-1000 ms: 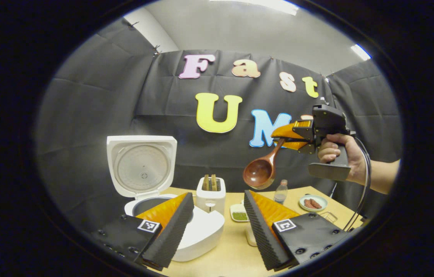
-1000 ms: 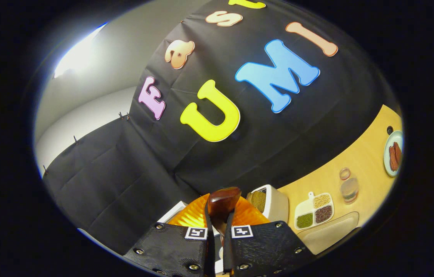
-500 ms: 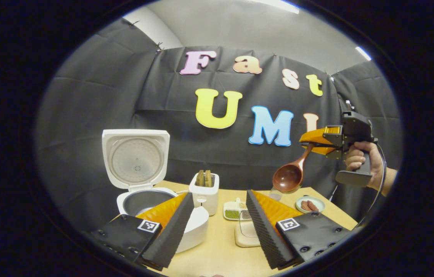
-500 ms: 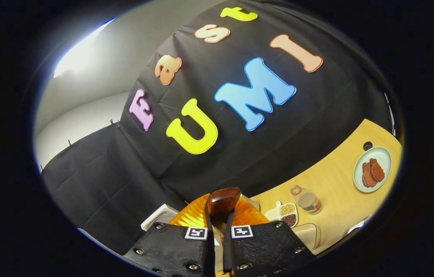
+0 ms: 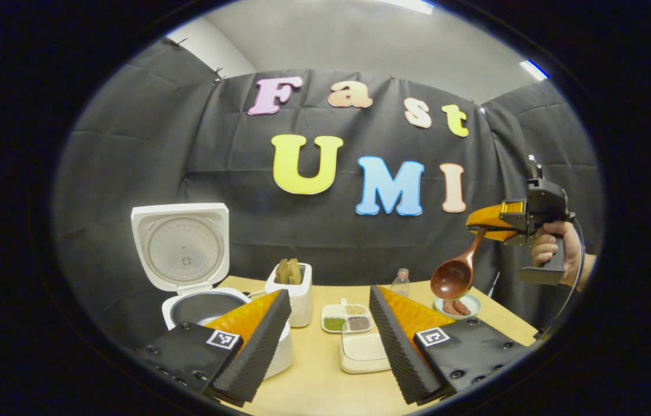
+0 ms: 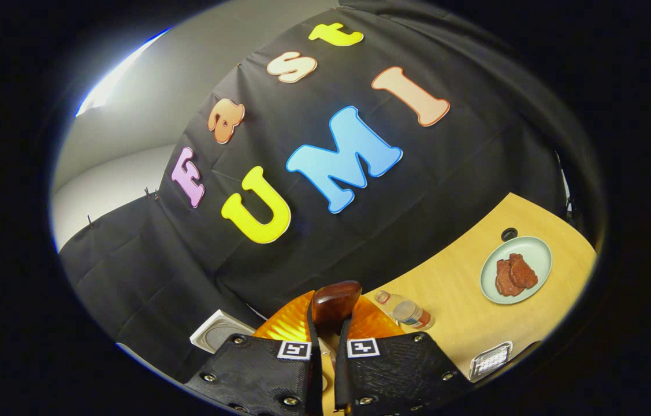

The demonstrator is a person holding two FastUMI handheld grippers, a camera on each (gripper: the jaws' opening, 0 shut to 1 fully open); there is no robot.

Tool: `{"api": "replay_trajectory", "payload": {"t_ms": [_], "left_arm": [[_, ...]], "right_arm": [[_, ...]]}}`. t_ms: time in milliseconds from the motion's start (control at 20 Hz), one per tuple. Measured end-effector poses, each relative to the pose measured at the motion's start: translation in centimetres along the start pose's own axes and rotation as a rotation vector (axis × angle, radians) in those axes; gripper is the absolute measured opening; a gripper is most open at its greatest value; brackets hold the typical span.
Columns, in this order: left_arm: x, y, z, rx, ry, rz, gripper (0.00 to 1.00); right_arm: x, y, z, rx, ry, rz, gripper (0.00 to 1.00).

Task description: Close the left gripper, press the button to open the rice cooker; take a wooden spoon from the chopstick holder with the right hand, scoop a spoonful of rice and pour it into the rice cooker, then put the wooden spoon back into the chopstick holder.

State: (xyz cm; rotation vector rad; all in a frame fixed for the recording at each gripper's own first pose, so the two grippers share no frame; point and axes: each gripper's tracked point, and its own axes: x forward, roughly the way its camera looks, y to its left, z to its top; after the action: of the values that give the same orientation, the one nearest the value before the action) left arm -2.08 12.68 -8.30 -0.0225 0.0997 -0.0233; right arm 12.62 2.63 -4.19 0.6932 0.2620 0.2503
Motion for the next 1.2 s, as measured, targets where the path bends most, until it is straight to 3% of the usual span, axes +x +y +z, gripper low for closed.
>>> {"api": "replay_trajectory", "payload": {"t_ms": [350, 700, 1050, 1200], "left_arm": [[0.2, -2.5, 1.6, 0.026, -0.017, -0.021, 0.92], [-0.1, -3.8, 1.7, 0.047, 0.000, -0.026, 0.95], [0.6, -3.8, -0.3, 0.039, 0.051, -0.005, 0.92], [0.5, -3.7, 0.2, 0.032, 0.046, 0.006, 0.95]], "right_arm": [[-2.7, -5.9, 1.3, -0.012, -0.020, -0.101, 0.08], [-4.3, -12.8, -0.4, -0.060, 0.009, -0.236, 0.08], [-5.1, -16.6, -2.5, -0.081, 0.053, -0.278, 0.08], [-5.4, -18.0, -3.9, -0.103, 0.057, -0.301, 0.08]]}}
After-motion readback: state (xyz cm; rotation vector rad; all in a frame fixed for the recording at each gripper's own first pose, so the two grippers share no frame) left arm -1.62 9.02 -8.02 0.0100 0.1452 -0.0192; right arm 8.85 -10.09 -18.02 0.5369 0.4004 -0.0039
